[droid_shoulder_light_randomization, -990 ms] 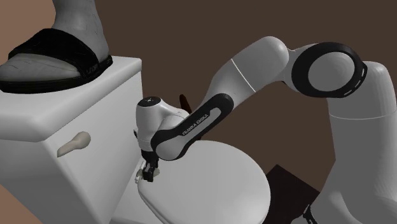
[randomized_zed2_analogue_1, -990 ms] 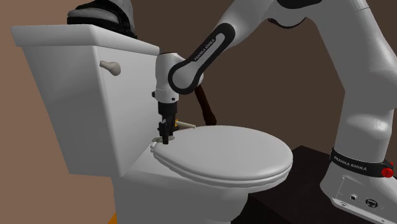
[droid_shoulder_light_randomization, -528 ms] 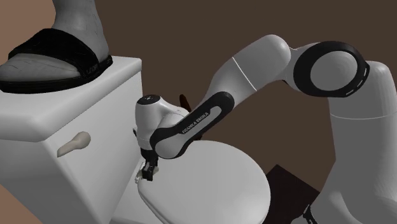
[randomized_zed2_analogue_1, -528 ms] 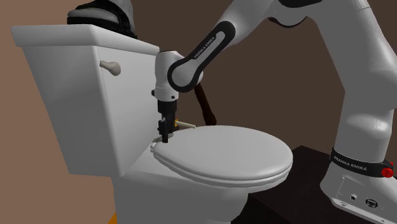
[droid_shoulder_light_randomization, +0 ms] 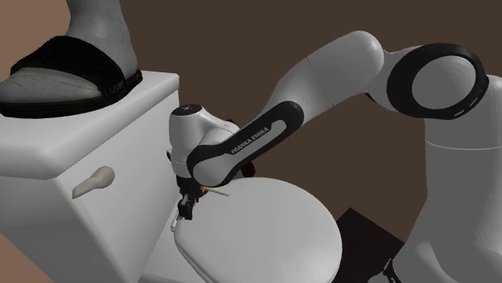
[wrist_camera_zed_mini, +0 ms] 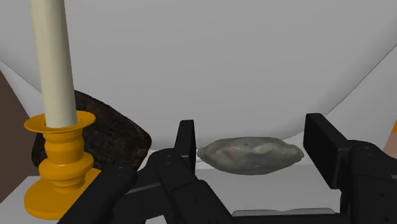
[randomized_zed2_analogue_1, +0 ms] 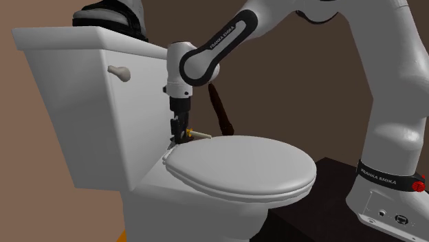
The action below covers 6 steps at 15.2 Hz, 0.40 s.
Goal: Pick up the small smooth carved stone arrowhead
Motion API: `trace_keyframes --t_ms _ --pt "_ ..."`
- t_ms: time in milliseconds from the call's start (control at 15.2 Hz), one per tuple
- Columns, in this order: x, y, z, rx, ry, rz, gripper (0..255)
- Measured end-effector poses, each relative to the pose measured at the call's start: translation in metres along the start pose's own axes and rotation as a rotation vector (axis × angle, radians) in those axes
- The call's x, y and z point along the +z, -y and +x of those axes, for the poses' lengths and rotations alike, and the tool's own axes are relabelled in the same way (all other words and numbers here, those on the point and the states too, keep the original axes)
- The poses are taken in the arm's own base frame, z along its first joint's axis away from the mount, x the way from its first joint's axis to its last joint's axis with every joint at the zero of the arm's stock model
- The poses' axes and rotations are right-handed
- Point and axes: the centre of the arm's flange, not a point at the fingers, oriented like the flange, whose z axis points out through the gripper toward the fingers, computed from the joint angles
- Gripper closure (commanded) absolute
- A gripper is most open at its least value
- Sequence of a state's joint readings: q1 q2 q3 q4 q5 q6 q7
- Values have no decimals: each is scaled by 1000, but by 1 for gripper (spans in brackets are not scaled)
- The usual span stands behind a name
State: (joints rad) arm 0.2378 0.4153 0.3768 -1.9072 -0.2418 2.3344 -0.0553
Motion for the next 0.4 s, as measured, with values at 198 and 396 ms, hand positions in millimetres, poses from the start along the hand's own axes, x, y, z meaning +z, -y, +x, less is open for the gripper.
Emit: trace_keyframes --t_ms 198,396 --pt "-17 1 0 0 0 0 255" --pt "-30 0 0 0 0 0 255"
